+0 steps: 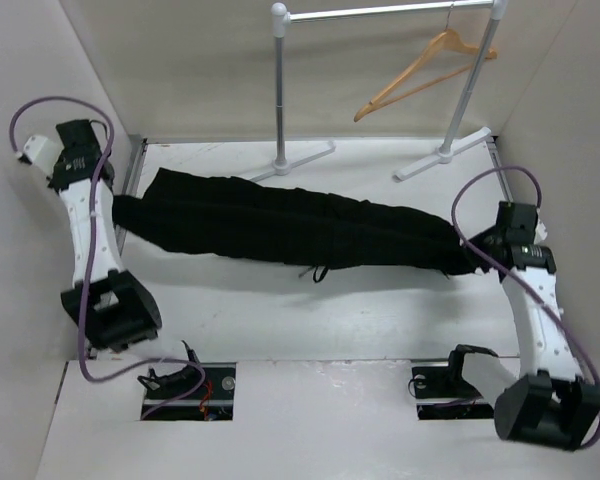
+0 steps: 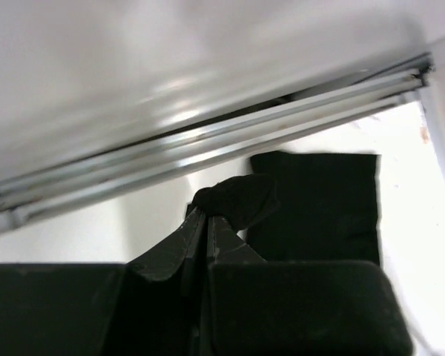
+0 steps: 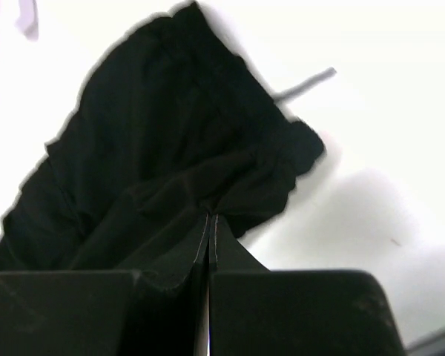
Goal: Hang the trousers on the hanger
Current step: Fold the trousers at the center of the board.
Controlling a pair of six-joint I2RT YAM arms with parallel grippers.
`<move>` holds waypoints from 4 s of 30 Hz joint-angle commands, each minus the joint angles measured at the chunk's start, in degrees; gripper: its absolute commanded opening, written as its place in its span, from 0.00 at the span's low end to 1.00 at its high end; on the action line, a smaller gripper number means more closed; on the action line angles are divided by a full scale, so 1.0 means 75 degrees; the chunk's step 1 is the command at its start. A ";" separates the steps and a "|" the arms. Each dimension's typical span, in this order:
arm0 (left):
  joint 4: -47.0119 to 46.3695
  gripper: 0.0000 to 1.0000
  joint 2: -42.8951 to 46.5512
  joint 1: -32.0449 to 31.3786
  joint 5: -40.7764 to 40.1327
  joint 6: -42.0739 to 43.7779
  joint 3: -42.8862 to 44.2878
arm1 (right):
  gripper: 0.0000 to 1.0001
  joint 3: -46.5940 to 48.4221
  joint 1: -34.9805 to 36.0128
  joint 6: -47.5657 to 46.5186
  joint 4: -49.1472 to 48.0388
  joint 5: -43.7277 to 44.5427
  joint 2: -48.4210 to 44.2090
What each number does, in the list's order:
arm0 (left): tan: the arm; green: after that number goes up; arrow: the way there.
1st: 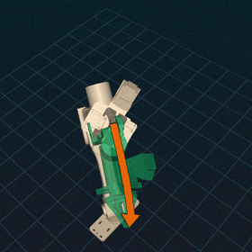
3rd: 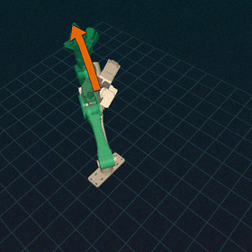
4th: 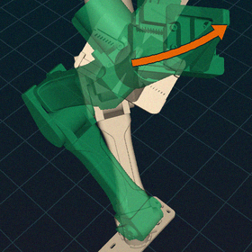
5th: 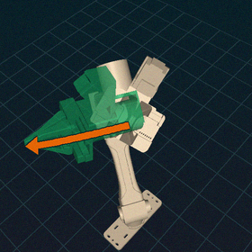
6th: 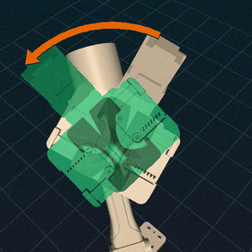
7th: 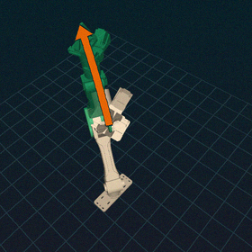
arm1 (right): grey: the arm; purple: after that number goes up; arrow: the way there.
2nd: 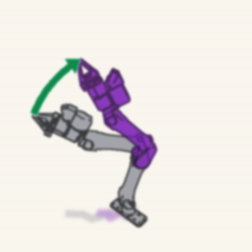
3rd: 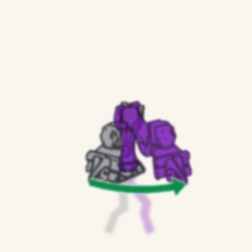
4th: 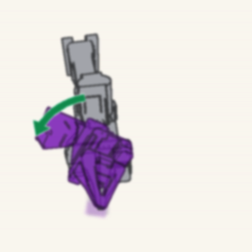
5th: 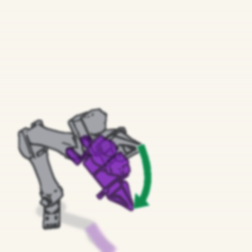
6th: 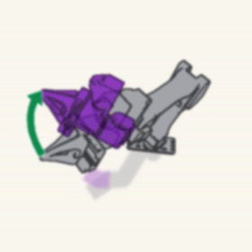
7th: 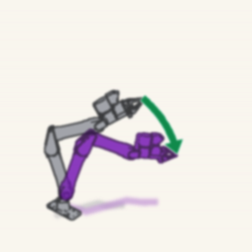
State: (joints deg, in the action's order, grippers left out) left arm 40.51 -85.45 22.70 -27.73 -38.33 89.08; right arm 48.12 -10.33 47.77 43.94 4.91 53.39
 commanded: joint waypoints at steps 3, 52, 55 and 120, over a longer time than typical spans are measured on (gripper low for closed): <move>-0.0222 0.00 -0.2288 -0.0652 -0.0534 0.0691 0.2402 | 0.01 0.1468 -0.0106 -0.0053 -0.1171 0.0201 0.1819; -0.4640 0.56 -0.3582 -0.0876 0.4610 -0.1300 -0.0874 | 0.38 0.0546 0.2835 -0.0721 -0.2754 -0.0889 0.2937; -0.4628 0.50 -0.3981 -0.0958 0.4576 -0.1393 -0.0616 | 0.38 0.0382 0.2964 -0.0674 -0.2754 -0.0865 0.2890; -0.2565 0.02 -0.3583 -0.1216 0.1787 0.0001 0.0708 | 0.47 0.3404 0.4043 -0.0252 -0.2320 -0.0643 0.6463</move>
State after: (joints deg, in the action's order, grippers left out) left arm 22.15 -112.20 13.96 -12.99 -37.45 91.24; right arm 70.94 20.14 44.64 25.10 -1.45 100.16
